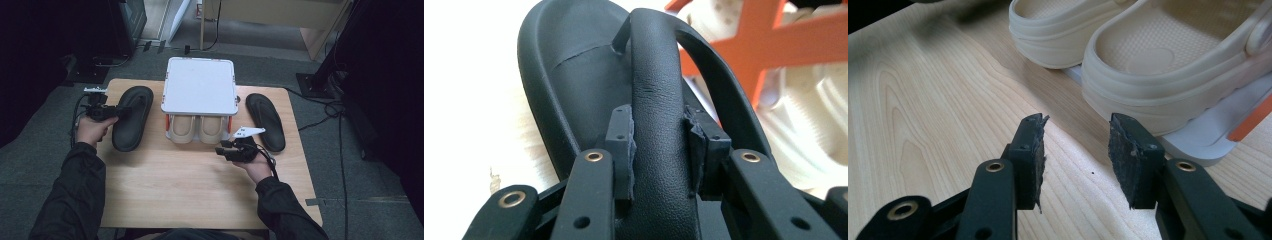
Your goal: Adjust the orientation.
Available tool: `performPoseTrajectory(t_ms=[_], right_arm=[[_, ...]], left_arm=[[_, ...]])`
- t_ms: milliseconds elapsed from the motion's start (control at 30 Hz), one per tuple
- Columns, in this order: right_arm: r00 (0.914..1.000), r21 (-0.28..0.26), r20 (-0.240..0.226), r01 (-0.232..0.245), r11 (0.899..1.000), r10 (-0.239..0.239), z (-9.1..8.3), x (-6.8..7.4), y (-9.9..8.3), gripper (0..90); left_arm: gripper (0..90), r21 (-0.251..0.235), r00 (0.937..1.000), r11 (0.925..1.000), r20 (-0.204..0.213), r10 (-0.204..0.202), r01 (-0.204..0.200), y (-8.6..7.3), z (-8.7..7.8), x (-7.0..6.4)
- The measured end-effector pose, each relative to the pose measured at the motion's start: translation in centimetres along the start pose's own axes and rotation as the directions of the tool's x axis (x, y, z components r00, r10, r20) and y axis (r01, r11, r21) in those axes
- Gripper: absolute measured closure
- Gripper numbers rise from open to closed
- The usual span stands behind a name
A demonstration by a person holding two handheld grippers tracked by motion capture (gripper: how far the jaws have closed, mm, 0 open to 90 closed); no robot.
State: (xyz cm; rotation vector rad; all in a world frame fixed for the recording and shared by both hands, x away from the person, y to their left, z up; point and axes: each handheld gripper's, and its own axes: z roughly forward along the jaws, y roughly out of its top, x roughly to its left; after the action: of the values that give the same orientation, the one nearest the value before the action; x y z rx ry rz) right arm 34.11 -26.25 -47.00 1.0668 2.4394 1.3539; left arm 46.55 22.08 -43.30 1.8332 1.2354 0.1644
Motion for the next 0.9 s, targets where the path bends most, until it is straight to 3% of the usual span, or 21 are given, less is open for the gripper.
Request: performPoseTrajectory(t_ms=[133,300,500,667,900], right_arm=[[1.0000,-0.005,0.001,-0.004,1.000,0.004,-0.2,0.0,0.0,58.3],[1.0000,-0.003,0.000,-0.001,1.000,0.001,-0.3,0.1,0.0,58.3],[1.0000,-0.001,-0.004,-0.001,1.000,0.001,-0.3,0.1,-0.1,58.3],[1.0000,0.001,-0.007,0.000,1.000,0.000,-0.3,0.2,-0.1,58.3],[0.9998,0.009,-0.015,0.015,1.000,-0.015,-0.2,0.5,-0.1,58.2]], left_arm=[[68.0,0.002,0.9999,0.9999,0.008,0.015,-0.015,0.6,-0.6,-0.8],[68.0,0.004,0.9999,1.0000,0.013,-0.003,0.003,1.0,-1.0,-1.4],[68.0,-0.009,0.9996,0.9996,0.012,0.025,-0.025,2.1,-1.2,-2.4],[68.0,-0.003,0.9998,0.9998,0.009,0.019,-0.019,2.9,-1.3,-2.6],[68.0,0.008,0.9998,0.9998,-0.009,0.015,-0.015,5.3,-1.7,-3.3]])
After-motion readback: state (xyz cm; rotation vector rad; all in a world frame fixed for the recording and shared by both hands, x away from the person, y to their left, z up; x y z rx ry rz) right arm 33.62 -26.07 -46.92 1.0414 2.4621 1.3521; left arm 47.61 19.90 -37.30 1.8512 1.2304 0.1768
